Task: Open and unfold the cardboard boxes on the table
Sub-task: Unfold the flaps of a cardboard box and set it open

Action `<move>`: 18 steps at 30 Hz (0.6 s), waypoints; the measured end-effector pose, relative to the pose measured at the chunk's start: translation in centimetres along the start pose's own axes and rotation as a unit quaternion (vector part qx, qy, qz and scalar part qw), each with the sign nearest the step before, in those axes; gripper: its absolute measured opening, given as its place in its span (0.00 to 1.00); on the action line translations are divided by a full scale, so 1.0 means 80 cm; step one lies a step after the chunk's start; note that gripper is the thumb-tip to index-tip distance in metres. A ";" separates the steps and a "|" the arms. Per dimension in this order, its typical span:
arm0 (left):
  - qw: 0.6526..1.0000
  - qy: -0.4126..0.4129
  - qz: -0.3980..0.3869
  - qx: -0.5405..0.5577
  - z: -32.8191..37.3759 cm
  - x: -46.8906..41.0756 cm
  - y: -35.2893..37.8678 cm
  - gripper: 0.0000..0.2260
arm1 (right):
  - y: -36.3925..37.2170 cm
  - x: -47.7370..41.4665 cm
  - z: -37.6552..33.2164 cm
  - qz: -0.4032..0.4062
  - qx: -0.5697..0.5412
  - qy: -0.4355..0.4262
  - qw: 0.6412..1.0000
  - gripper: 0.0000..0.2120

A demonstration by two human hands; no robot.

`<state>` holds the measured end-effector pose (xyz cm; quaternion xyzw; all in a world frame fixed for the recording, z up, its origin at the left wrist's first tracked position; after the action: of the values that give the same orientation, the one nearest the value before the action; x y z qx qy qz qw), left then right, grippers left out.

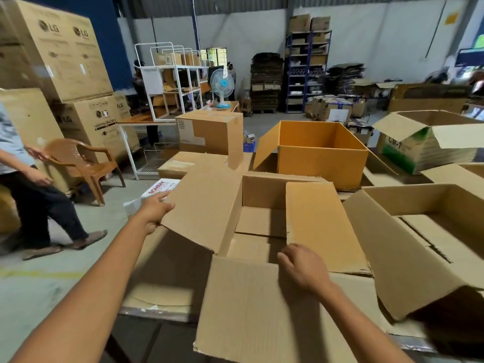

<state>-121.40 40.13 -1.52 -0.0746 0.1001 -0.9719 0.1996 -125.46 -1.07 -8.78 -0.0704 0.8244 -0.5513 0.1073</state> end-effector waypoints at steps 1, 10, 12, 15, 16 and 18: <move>0.998 -0.032 -0.014 0.043 -0.031 0.006 0.002 0.22 | 0.009 0.002 -0.021 -0.029 -0.014 -0.016 0.999 0.20; 0.950 -0.233 -0.066 0.196 -0.227 0.124 0.066 0.16 | 0.058 0.022 -0.142 -0.170 -0.125 -0.021 0.977 0.29; 0.936 -0.246 -0.078 0.240 -0.246 0.140 0.077 0.14 | 0.064 0.022 -0.139 -0.183 -0.131 -0.007 0.974 0.25; 0.918 -0.235 -0.059 0.313 -0.236 0.158 0.085 0.17 | 0.059 0.019 -0.133 -0.169 -0.138 0.004 0.976 0.20; 0.916 -0.234 -0.070 0.318 -0.230 0.165 0.091 0.17 | 0.056 0.019 -0.132 -0.163 -0.147 0.005 0.976 0.19; 0.916 -0.228 -0.091 0.318 -0.220 0.172 0.099 0.17 | 0.043 0.022 -0.130 -0.148 -0.168 0.002 0.975 0.17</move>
<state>-134.23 30.36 -18.90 -0.2358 -0.2699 -0.9229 0.1406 -129.78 9.16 -8.28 -0.2080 0.8858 -0.4147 0.0097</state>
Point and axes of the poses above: each hand's wrist, its own x-axis away from the middle knuckle, its own y-axis out of the palm, z = x × y, the point moved 10 cm from there along -x, towards the middle knuckle, and after that the axes turned 2 degrees about -x, right-handed, at the moved point
